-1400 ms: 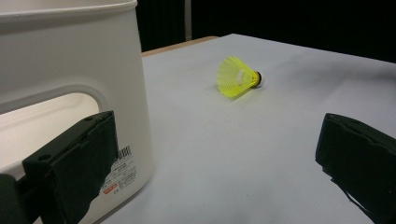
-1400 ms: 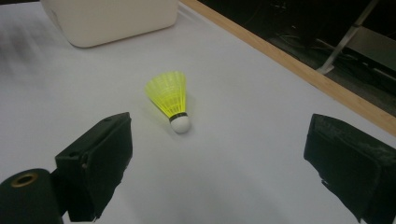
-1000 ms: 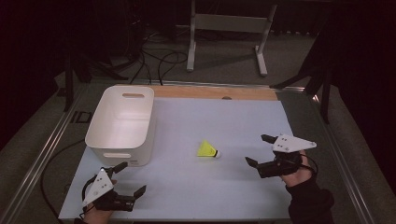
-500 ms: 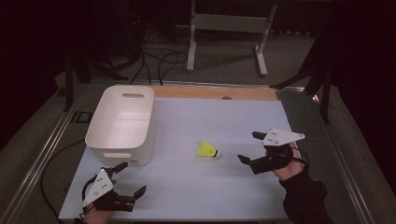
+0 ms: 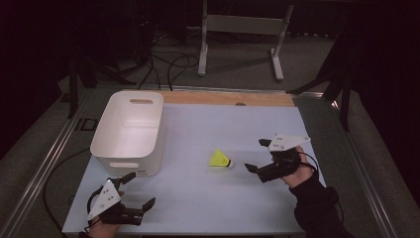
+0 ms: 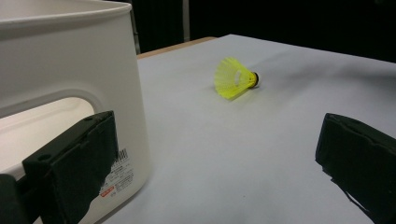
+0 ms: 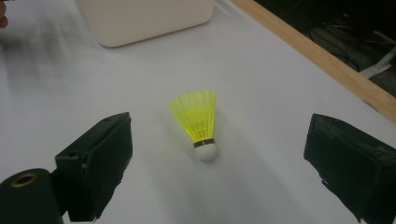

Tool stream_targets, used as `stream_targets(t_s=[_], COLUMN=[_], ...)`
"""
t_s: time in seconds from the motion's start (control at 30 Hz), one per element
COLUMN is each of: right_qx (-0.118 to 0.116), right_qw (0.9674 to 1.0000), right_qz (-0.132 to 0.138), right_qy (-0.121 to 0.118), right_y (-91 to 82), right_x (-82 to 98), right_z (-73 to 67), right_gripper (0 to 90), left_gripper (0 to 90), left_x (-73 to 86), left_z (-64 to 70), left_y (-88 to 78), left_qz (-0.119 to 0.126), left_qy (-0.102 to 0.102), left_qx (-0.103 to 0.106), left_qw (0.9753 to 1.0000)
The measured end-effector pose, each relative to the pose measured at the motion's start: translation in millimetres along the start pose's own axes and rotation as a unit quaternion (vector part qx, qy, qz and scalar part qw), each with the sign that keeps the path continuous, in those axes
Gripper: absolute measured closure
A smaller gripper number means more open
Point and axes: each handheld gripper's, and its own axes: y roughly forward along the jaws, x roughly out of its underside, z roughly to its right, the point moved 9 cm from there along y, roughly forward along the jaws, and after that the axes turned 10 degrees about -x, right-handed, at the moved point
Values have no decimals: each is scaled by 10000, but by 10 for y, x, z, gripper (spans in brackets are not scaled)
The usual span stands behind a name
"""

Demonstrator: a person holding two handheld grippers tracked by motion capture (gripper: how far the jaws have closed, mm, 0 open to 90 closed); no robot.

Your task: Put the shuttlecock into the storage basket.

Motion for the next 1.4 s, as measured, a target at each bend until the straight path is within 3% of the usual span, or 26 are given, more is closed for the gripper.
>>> stream_targets(t_s=[0.7,0.87,1.0,1.4], right_qx=[-393,-531,-476,-705], right_qw=[9989,9978,9971,9918], right_qz=[-245,-396,-594,-1063], right_qy=[24,76,59,28], right_y=[307,390,474,682], right_x=[71,112,158,285], right_z=[40,39,35,3], right_gripper=[79,78,83,82], left_gripper=[0,0,0,0], left_x=[7,9,5,5], left_z=[3,3,6,5], left_y=[1,2,1,-1], left_qz=[-21,-30,-7,-4], left_qy=[4,12,-23,-28], left_qx=[20,27,44,47], left_qw=[10000,10000,10000,10000])
